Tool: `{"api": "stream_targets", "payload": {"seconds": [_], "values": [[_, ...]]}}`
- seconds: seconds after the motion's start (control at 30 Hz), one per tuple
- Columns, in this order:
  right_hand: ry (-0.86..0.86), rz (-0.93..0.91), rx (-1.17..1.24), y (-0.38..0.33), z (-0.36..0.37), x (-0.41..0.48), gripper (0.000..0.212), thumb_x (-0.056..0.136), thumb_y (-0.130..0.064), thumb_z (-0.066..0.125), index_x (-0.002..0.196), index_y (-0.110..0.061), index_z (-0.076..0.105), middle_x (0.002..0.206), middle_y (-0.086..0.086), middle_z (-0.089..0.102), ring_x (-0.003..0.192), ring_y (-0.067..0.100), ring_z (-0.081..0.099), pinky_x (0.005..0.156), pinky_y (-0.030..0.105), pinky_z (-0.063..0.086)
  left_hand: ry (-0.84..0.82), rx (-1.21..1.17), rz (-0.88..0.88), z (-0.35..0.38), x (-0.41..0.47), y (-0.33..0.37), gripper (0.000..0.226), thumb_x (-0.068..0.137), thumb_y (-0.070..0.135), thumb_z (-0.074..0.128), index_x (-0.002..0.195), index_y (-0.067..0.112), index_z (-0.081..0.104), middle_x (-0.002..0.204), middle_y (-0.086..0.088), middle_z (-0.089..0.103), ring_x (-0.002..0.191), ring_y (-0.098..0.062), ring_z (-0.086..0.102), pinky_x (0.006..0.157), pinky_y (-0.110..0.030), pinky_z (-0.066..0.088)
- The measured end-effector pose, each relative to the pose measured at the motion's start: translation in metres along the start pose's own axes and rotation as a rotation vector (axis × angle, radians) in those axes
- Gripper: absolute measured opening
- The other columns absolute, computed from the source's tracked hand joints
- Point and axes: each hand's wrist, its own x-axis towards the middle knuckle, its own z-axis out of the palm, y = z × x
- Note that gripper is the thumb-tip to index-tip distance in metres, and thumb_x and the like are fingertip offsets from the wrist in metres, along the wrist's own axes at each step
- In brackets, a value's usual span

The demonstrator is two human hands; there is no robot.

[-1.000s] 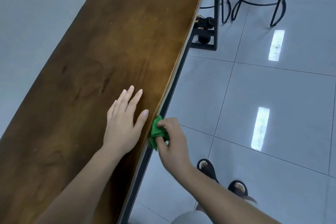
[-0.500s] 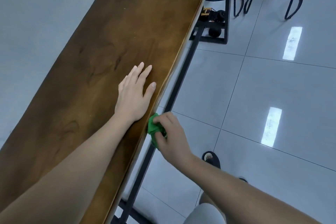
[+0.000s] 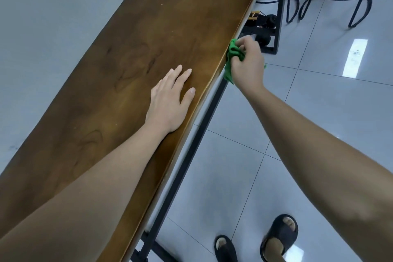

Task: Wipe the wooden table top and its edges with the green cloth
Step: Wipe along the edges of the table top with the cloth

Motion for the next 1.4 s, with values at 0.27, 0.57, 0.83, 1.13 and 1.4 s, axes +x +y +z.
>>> {"api": "stream_targets", "payload": {"seconds": [0.27,0.57,0.83,1.13,1.4], "values": [[-0.133,-0.126,0.124,-0.009,0.031,-0.179,0.035,0.086,0.009,0.057,0.106,-0.020,0.057,0.110,0.000,0.055,0.103,0.026,0.057,0.088,0.034,0.048,0.023,-0.005,0.031,0.002,-0.002,-0.003,0.060,0.116,0.060,0.027,0.172,0.039,0.029,0.182,0.008,0.023,0.169,-0.018,0.018,0.135,-0.055,0.020],[-0.269,-0.095,0.221,-0.017,0.053,-0.364,0.044,0.091,0.013,0.059,0.115,-0.024,0.060,0.119,-0.016,0.051,0.117,0.015,0.051,0.093,0.024,0.048,0.031,-0.031,0.031,0.002,-0.003,-0.002,0.064,0.114,0.063,0.028,0.172,0.037,0.031,0.181,0.005,0.028,0.168,-0.021,0.023,0.135,-0.056,0.019],[-0.275,-0.098,0.189,-0.022,0.050,-0.365,0.052,0.089,0.014,0.062,0.109,-0.033,0.054,0.114,-0.018,0.049,0.111,0.008,0.050,0.087,0.016,0.039,0.014,-0.145,0.063,-0.019,-0.039,-0.010,0.072,0.111,0.061,0.047,0.174,0.034,0.024,0.179,0.006,0.033,0.166,-0.021,0.031,0.135,-0.053,0.024],[-0.151,-0.104,0.125,-0.030,0.058,-0.373,0.033,0.086,0.011,0.059,0.105,-0.016,0.060,0.108,-0.001,0.055,0.099,0.010,0.056,0.084,0.012,0.040,-0.103,-0.186,-0.008,-0.042,-0.228,-0.082,0.065,0.111,0.059,0.047,0.170,0.037,0.033,0.179,0.009,0.031,0.165,-0.014,0.026,0.134,-0.053,0.023],[-0.107,-0.069,0.075,-0.036,0.058,-0.378,0.034,0.086,0.009,0.053,0.103,-0.020,0.056,0.107,0.004,0.059,0.096,-0.002,0.056,0.077,0.010,0.039,-0.119,-0.139,-0.039,-0.039,-0.350,-0.121,0.069,0.109,0.068,0.038,0.171,0.040,0.028,0.181,0.014,0.021,0.168,-0.013,0.016,0.133,-0.049,0.014]]}}
